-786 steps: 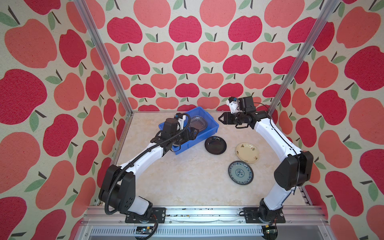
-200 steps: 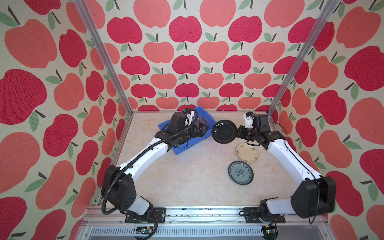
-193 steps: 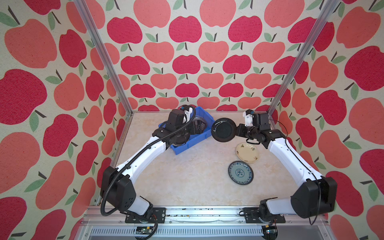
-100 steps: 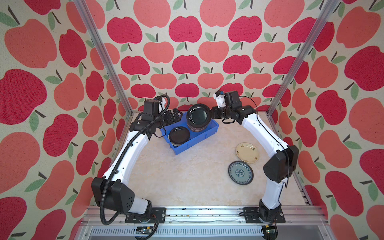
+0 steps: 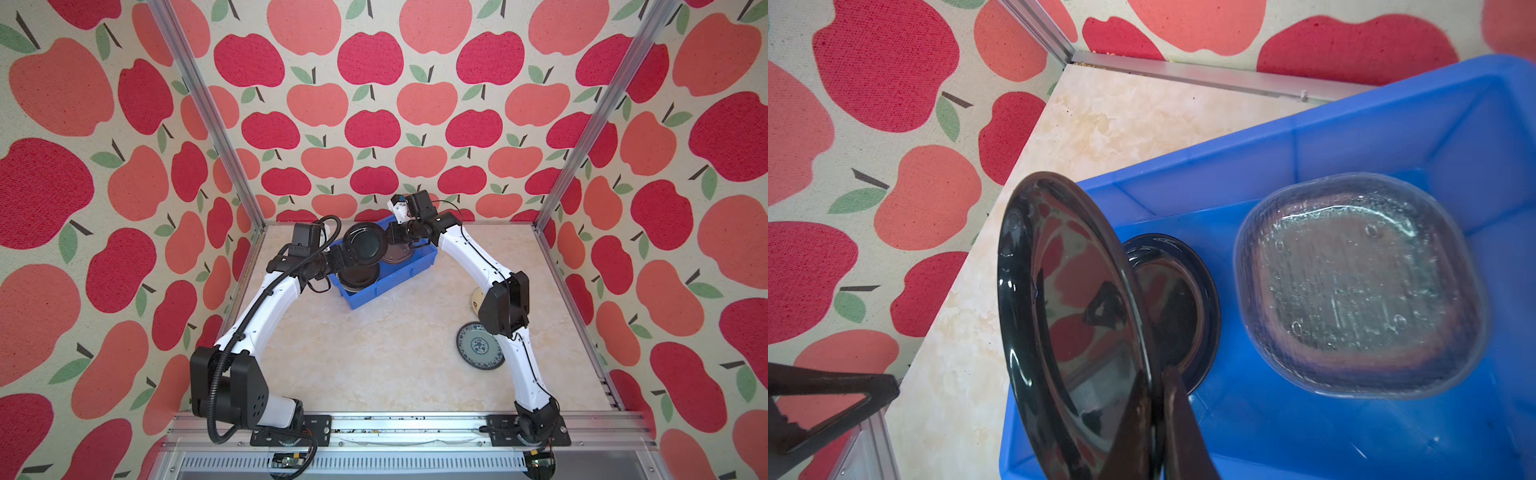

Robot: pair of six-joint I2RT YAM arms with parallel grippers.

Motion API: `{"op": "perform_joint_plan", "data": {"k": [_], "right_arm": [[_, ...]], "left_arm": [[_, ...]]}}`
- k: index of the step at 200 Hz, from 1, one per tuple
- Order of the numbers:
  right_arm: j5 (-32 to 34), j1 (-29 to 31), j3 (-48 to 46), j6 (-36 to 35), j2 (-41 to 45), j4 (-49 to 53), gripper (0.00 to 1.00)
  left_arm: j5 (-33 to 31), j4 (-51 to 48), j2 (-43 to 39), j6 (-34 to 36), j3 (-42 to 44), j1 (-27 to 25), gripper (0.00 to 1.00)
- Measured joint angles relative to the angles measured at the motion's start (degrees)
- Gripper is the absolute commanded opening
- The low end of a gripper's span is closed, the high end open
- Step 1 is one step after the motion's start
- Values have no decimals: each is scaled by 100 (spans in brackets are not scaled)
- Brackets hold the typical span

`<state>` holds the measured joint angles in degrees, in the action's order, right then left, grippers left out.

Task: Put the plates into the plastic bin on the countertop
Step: 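Lower the black plate onto the black plate in the bin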

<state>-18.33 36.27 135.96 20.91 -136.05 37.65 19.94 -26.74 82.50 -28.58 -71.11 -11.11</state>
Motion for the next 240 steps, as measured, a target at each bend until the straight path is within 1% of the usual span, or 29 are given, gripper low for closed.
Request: {"op": "perform_joint_plan", "data": {"k": [41, 101, 141, 186, 240], "right_arm": [[-223, -7, 13, 210, -374, -17, 0], [-516, -7, 201, 632, -1064, -229, 0], [-518, -7, 372, 780, -1285, -243, 0], [-518, -7, 848, 881, -1569, -247, 0], [-470, 0, 868, 927, -1779, -214, 0]], "left_arm": [[2, 125, -2, -2, 258, 90, 99], [24, 348, -2, -22, 369, 114, 99], [22, 413, 0, -24, 529, 153, 99], [22, 492, 44, -26, 562, 153, 100], [22, 599, 55, -28, 658, 153, 100]]}}
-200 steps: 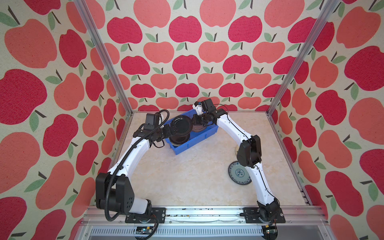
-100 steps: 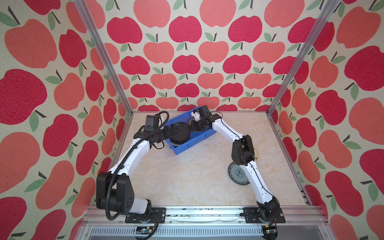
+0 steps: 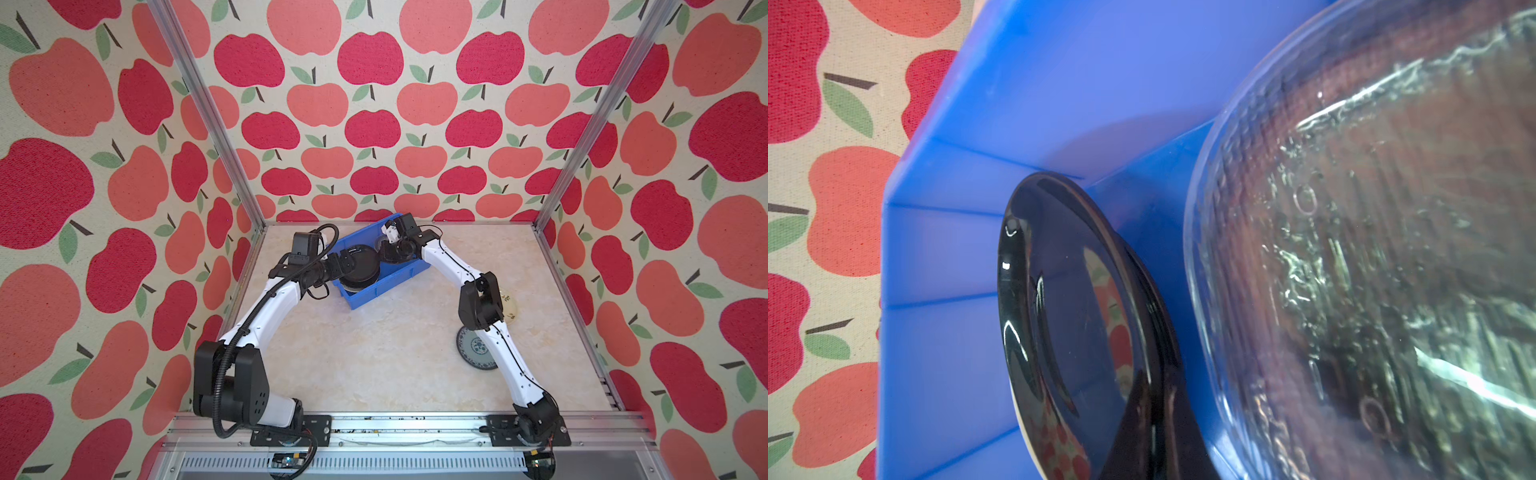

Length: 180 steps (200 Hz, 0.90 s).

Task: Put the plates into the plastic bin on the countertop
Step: 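Lower the black plate onto the black plate in the bin, then open the right gripper and lift it off the black plate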

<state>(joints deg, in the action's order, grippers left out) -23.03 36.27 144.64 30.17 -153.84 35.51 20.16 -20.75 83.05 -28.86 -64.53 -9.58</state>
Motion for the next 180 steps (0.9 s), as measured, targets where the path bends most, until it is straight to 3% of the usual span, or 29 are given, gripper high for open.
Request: {"op": "perform_joint_plan", "data": {"k": [68, 140, 180], "right_arm": [[166, 39, 13, -68, -9, 33, 25], [595, 247, 17, -341, 44, 319, 30], [365, 234, -723, -459, 713, 138, 31]], "left_arm": [[-7, 184, 66, -4, 201, 0, 100], [-155, 284, 118, 9, 260, -155, 100], [-229, 282, 26, 9, 260, -254, 100]]}}
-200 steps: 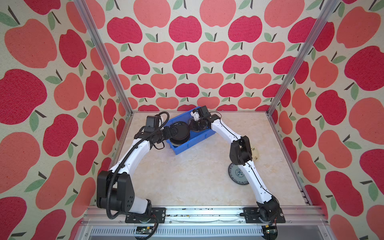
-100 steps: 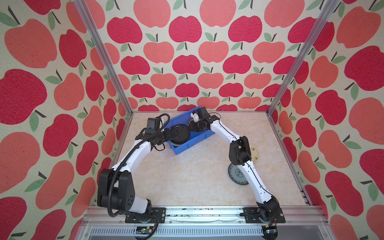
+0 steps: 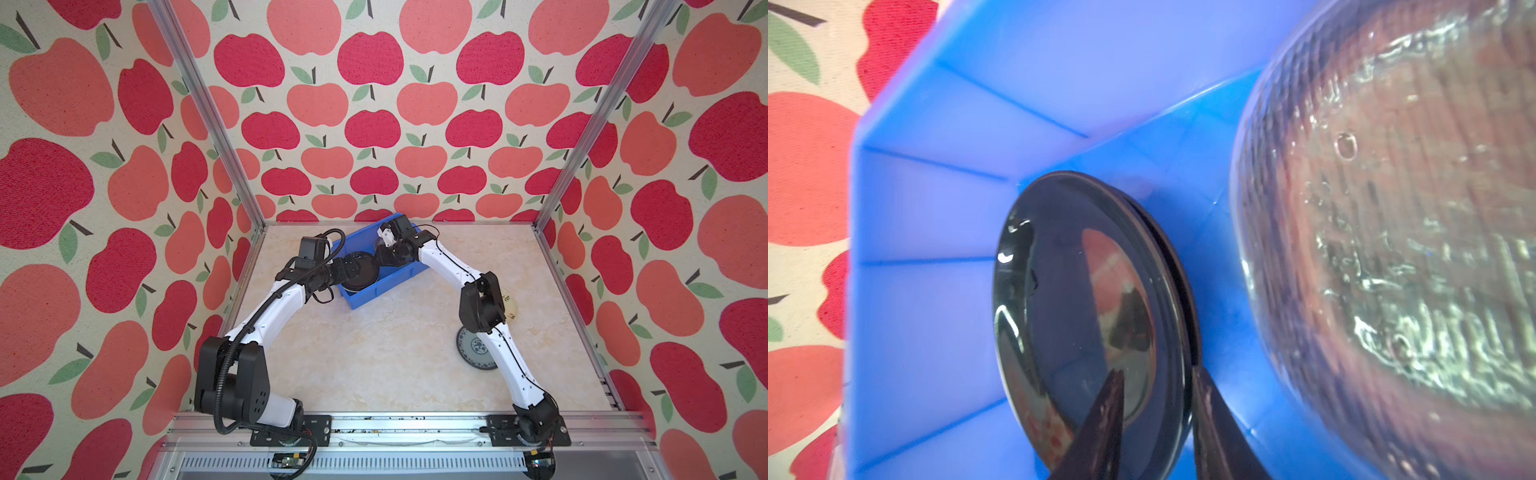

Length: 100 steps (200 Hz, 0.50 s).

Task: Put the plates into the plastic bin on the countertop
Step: 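Open the right gripper and lift it off the black plate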

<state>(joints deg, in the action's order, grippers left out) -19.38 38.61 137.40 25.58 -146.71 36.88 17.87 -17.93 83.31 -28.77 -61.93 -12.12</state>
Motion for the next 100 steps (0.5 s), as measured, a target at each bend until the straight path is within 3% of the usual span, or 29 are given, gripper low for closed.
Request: {"op": "perform_joint_plan", "data": {"k": [45, 100], "right_arm": [[-234, 28, -518, -90, 984, -175, 31], [-127, -236, -2894, -297, 3165, -741, 31]], "left_arm": [[-166, 2, -129, 0, 0, -144, 100], [-431, -9, -155, 26, -109, -612, 100]]}}
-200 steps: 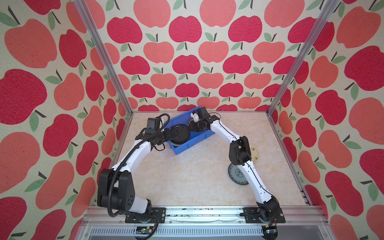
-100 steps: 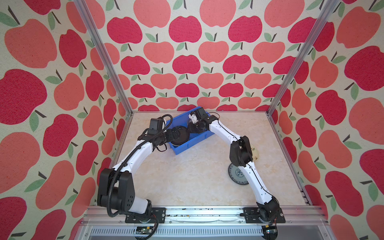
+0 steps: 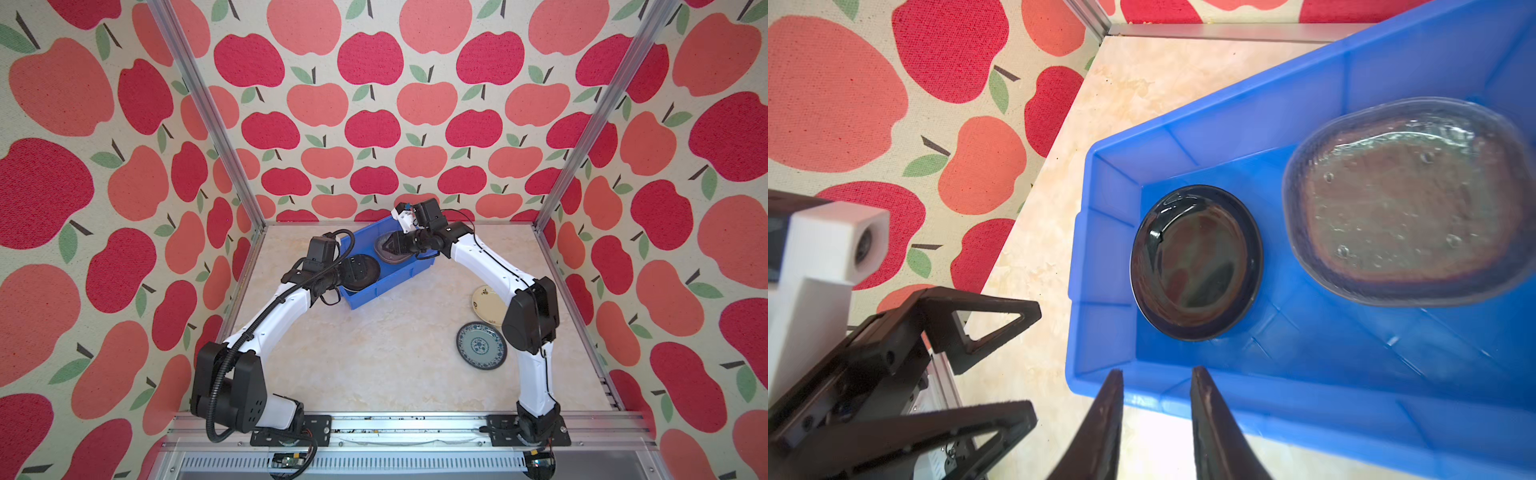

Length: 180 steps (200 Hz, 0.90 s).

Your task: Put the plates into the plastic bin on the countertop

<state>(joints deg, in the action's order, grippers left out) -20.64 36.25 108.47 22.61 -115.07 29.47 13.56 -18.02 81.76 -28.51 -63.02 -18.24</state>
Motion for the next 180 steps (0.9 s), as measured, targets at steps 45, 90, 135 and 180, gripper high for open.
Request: {"op": "perform_joint_plan", "data": {"k": [45, 90, 135, 180], "right_arm": [[356, -529, -1679, -55, 1565, -291, 31], [498, -1329, -3357, -15, 2962, -542, 31], [511, -2079, -4660, 232, 3840, -732, 31], [553, -2721, -5742, 520, 4498, -1010, 31]], "left_arm": [[-76, 52, 234, 149, -514, -564, 99], [37, 81, 927, 393, -1126, -1200, 99], [267, 111, 1434, 581, -1475, -1626, 100], [544, 201, 2013, 737, -1880, -2033, 97]]}}
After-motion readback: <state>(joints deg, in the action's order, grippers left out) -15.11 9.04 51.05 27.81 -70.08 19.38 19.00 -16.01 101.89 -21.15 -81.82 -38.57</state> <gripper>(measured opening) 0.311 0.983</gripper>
